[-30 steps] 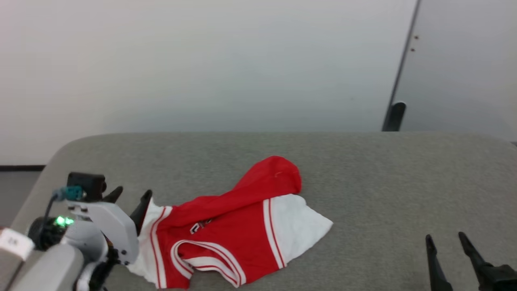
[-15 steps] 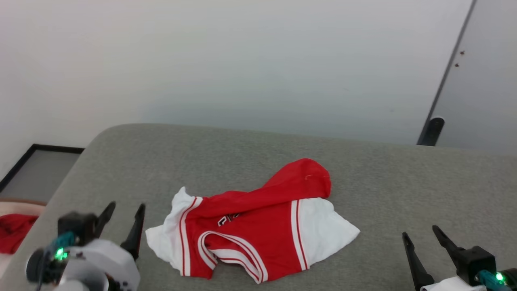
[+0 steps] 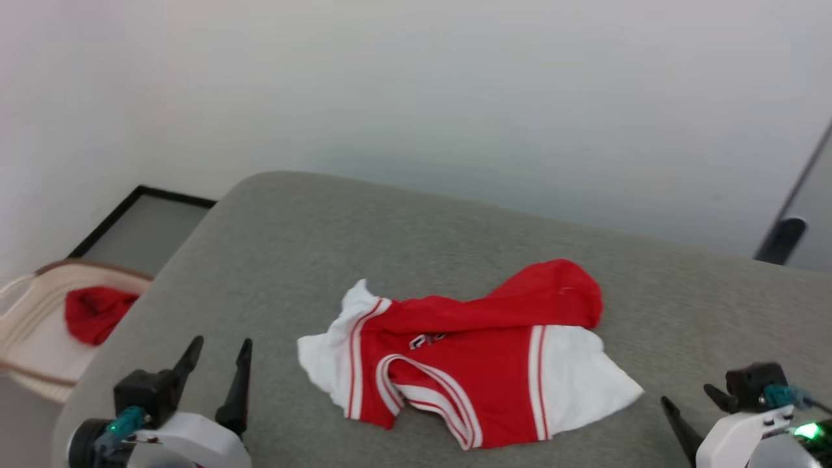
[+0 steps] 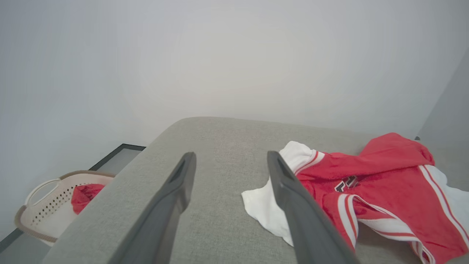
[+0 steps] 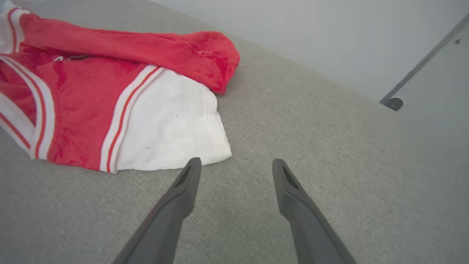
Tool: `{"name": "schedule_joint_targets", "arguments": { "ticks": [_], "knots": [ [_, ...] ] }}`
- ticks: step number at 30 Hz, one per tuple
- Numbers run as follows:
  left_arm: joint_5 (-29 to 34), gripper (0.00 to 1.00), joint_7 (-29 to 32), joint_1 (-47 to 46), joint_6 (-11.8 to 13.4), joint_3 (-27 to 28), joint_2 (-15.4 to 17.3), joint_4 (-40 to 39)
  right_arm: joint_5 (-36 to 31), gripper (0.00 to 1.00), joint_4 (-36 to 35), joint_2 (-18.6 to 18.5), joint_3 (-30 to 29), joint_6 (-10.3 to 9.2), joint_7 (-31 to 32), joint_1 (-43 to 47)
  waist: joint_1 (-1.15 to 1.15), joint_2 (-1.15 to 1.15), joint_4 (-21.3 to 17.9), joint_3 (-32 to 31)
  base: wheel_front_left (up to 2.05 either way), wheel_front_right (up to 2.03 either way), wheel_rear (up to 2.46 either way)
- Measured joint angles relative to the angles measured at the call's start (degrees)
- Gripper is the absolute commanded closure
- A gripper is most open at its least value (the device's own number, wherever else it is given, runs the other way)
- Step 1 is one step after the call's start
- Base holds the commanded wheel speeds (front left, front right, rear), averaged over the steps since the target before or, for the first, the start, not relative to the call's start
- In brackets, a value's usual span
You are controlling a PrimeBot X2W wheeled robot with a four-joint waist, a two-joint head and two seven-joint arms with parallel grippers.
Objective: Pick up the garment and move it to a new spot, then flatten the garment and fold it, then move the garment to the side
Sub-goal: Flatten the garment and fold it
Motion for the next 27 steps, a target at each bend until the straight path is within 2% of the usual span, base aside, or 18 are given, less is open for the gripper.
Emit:
{"name": "schedule_joint_targets", "arguments": {
  "ticks": [13, 27],
  "knots": [
    [2.2, 0.00, -0.4, -1.7, -3.4, 0.7, -5.3, 0.8, 6.7, 0.00, 7.5, -4.3, 2.2, 0.00, 9.9, -7.6, 0.00, 0.00, 9.8, 2.8, 0.00, 0.00, 0.00],
    [6.7, 0.00, -0.4, -3.5, -6.9, 4.3, -12.6, 0.5, 8.0, 0.00, 18.3, -4.7, 4.2, 0.00, 18.8, -17.2, 0.00, 0.00, 13.8, 10.9, 0.00, 0.00, 0.00]
  ]
}}
